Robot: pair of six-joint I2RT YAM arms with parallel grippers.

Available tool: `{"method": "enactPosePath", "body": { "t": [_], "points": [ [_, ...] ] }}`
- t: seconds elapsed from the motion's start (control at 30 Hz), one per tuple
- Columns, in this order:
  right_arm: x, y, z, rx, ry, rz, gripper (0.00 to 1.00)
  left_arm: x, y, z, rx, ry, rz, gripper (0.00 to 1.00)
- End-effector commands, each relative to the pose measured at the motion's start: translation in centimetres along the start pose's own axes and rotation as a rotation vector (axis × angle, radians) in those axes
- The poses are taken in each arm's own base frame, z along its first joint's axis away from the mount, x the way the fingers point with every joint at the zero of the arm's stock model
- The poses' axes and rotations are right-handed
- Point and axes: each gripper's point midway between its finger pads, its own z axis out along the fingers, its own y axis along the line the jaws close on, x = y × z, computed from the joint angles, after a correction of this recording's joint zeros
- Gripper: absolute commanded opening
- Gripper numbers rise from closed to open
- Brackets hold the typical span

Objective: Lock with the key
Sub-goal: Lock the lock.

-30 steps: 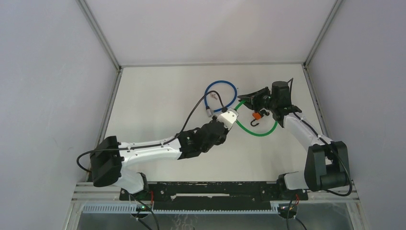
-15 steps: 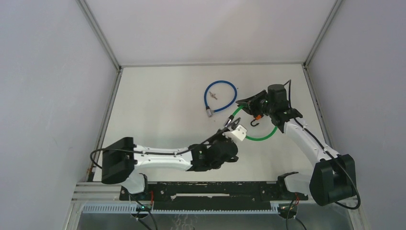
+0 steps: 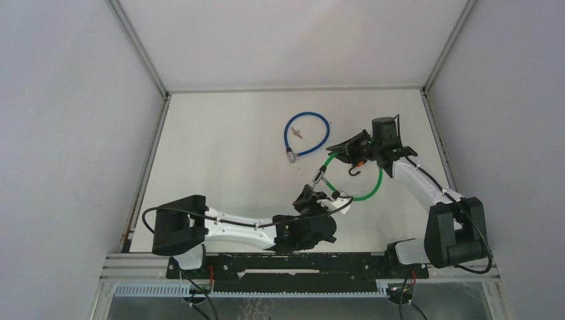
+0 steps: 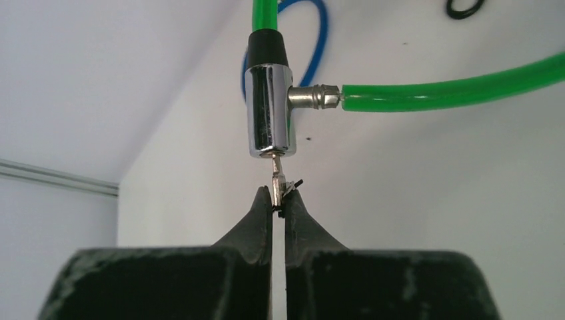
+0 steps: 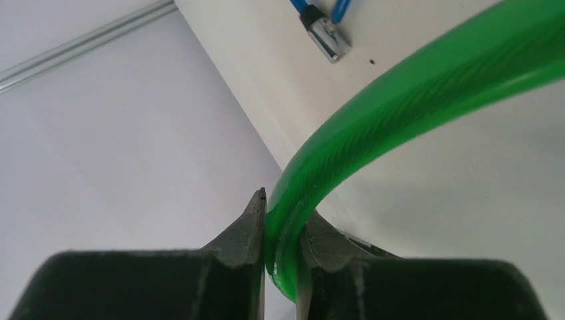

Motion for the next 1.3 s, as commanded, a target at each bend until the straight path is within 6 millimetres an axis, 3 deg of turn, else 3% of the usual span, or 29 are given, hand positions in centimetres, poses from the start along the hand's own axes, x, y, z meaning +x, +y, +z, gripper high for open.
{"method": "enactPosePath", "body": {
  "t": [0.0, 0.2, 0.33, 0.43, 0.5, 0.67, 0.9, 0.97, 1.17, 1.27],
  "points": [
    [-8.5, 6.7, -2.6, -0.168, -0.298, -0.024, 0.0, 3.7, -1.9, -3.5, 0.074, 0.074, 0.123, 0.0],
    [-11.6, 7.5, -2.7, -0.142, -0.394, -0.09, 0.0, 6.4, -7.4, -8.1, 0.494, 0.197, 0.057, 0.0],
    [-12.7, 8.0, -2.8, -0.15, -0.462, -0.148, 0.0, 6.1, -8.6, -10.8, 0.732, 0.27, -0.133, 0.0],
    [-13.1, 8.2, -2.4, -0.152, -0.489, -0.181, 0.0, 4.2, -7.2, -11.1, 0.806, 0.255, -0.302, 0.0],
    [-12.8, 8.2, -2.0, -0.155, -0.471, -0.185, 0.0, 3.5, -6.1, -10.6, 0.776, 0.244, -0.32, 0.0],
    [-11.6, 8.4, -1.6, -0.158, -0.435, -0.199, 0.0, 3.2, -4.4, -8.6, 0.726, 0.253, -0.424, 0.0],
    [-8.5, 8.8, -2.0, -0.171, -0.354, -0.227, 0.0, 1.7, 1.9, -4.2, 0.54, 0.235, -0.68, 0.02],
    [-6.5, 9.4, -2.0, -0.197, -0.296, -0.284, 0.0, 0.2, 4.2, -3.2, 0.524, 0.206, -0.746, 0.14],
    [0.0, 10.6, -1.9, -0.261, -0.08, -0.493, 0.0, -3.4, 10.7, -0.9, 0.597, 0.103, -0.982, 0.81],
    [2.8, 11.4, -2.4, -0.3, -0.005, -0.596, 0.0, -5.0, 11.7, -0.4, 0.712, 0.058, -1.056, 0.92]
  ]
}}
